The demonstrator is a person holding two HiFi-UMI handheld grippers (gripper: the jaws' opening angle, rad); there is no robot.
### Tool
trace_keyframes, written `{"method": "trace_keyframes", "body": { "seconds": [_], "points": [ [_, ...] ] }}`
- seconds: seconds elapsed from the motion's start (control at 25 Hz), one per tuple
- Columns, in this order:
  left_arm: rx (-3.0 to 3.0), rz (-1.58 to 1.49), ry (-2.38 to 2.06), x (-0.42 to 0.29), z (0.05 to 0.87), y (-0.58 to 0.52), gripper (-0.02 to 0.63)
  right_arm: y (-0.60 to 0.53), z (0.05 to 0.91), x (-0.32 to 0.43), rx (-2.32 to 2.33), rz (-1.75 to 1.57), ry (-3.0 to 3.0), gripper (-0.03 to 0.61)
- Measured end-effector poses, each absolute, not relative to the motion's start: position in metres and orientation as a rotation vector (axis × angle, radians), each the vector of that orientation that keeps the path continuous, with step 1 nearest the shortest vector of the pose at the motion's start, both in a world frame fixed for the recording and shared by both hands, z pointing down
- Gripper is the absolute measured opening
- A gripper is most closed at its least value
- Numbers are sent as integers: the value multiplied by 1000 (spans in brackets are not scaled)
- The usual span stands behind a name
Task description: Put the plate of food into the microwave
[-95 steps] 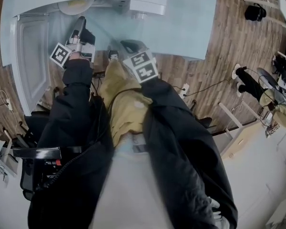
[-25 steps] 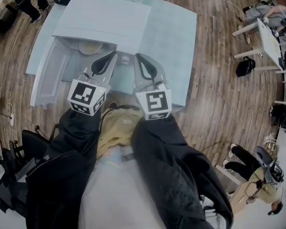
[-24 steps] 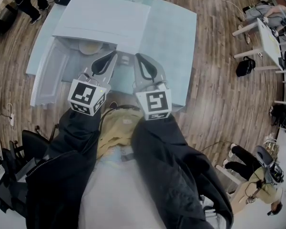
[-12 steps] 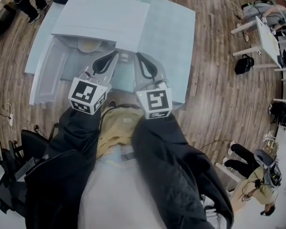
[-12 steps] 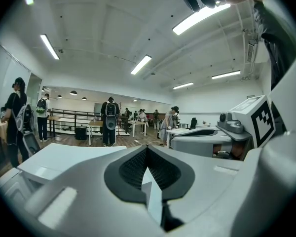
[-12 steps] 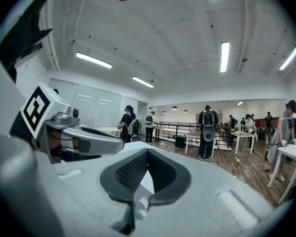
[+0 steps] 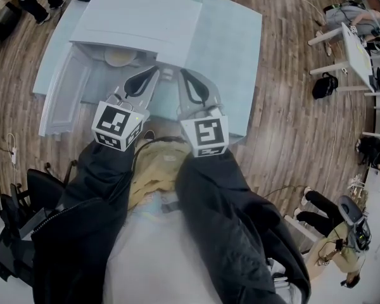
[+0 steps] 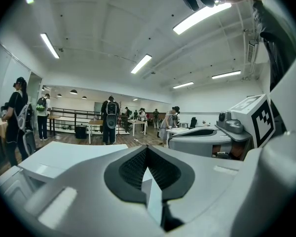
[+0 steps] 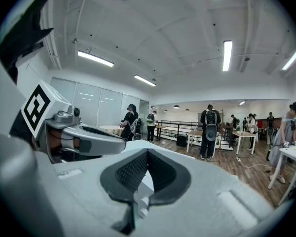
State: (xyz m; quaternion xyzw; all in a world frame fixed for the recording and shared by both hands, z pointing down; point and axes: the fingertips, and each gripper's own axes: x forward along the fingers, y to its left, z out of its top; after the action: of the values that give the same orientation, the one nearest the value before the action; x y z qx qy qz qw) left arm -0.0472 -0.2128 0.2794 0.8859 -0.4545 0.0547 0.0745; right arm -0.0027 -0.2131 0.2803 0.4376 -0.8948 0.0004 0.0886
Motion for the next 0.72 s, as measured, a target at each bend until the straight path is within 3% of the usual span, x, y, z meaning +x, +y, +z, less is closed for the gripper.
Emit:
{"method": "trace_keyframes", "body": {
  "seconds": [0.72],
  "points": [
    [2638,166,-1355,-51,289,-211,-5,-211,287,-6,1292,13,-2649,2]
  ]
}}
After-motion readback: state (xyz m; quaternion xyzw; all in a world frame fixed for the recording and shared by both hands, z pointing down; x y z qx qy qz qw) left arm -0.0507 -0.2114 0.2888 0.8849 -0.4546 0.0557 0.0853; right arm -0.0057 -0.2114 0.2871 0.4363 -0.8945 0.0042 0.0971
